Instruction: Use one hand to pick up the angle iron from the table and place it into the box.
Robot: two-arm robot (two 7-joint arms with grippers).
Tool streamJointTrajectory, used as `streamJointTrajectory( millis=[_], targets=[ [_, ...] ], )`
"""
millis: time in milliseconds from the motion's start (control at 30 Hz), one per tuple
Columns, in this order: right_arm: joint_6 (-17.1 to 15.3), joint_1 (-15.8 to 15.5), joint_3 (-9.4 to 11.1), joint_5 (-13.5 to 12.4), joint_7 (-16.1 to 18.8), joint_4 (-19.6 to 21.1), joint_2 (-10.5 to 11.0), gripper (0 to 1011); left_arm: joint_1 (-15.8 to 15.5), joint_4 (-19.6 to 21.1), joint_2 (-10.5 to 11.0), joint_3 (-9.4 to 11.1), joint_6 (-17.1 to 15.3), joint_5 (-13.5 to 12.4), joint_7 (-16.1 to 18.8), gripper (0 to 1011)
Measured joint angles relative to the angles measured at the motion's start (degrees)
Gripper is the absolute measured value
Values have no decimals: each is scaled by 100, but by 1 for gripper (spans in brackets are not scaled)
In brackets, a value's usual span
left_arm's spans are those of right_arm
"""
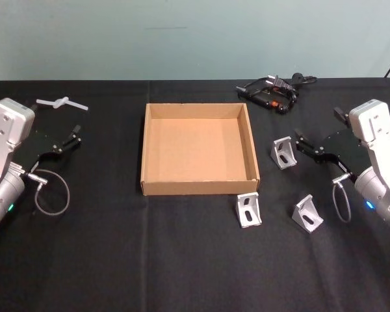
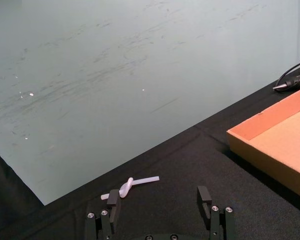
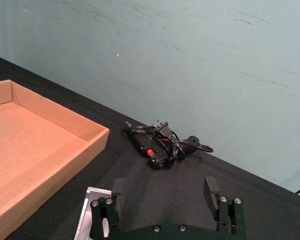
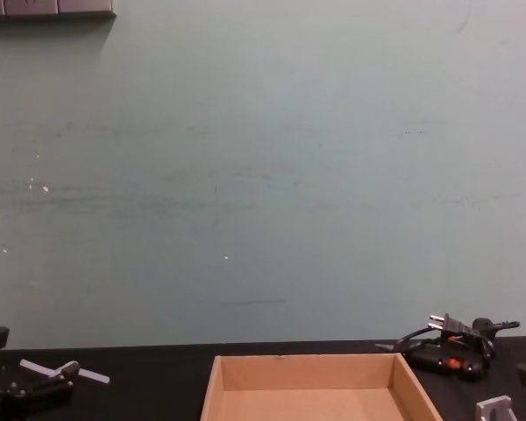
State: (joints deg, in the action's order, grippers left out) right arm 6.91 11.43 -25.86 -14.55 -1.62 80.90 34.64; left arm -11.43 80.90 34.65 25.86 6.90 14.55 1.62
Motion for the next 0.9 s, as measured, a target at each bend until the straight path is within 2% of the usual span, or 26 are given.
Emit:
streamJointTrajectory(
  millis=[900],
  targets=[
    [0,0,0,0,0,0,0,1000,0,0,0,0,0,0,0,1005]
  ],
)
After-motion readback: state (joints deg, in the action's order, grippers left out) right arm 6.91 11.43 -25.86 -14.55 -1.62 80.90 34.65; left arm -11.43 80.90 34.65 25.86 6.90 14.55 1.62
